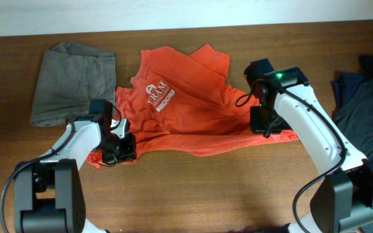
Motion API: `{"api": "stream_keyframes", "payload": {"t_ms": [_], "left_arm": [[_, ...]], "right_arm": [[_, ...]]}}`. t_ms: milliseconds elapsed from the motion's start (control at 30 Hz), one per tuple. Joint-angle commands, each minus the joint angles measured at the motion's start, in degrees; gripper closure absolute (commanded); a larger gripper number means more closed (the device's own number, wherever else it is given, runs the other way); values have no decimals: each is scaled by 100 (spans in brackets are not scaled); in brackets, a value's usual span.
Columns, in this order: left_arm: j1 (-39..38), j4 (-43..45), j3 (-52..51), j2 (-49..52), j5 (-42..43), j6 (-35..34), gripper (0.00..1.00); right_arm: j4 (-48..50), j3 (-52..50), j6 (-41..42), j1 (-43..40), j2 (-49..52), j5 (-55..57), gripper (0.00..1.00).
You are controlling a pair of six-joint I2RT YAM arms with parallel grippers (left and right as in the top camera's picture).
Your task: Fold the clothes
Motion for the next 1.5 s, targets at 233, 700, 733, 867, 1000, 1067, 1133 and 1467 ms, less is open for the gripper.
{"api": "stream_keyframes", "payload": {"t_ms": [233,700,733,867,1000,1067,1133,1467], "left_arm": [[-149,-710,-46,-396,704,994,99],[-1456,-662,-540,-409,721,826,99],[-1495,-673,-540,-426,758,826,94],[-1519,-809,-522,-625,697,826,76],[-1322,-979,-402,-1147,-339,553,68],[-1115,-1021,-354,-1427,-940,385,59],[-778,-986,-352,-1727,-1690,107,39],[697,883,-616,-1300,-1937,59,36]], "right_arm": [[-4,20,48,-7,-109,76,96],[-24,20,11,-7,-109,229,96],[-22,20,-48,-7,-109,227,96],[-22,20,-83,-7,-109,227,95],[-22,20,-83,-7,-109,229,95],[-22,20,-81,-7,-109,229,95],[-20,20,-81,-7,-109,227,95],[-2,20,-79,-7,-109,221,95]]}}
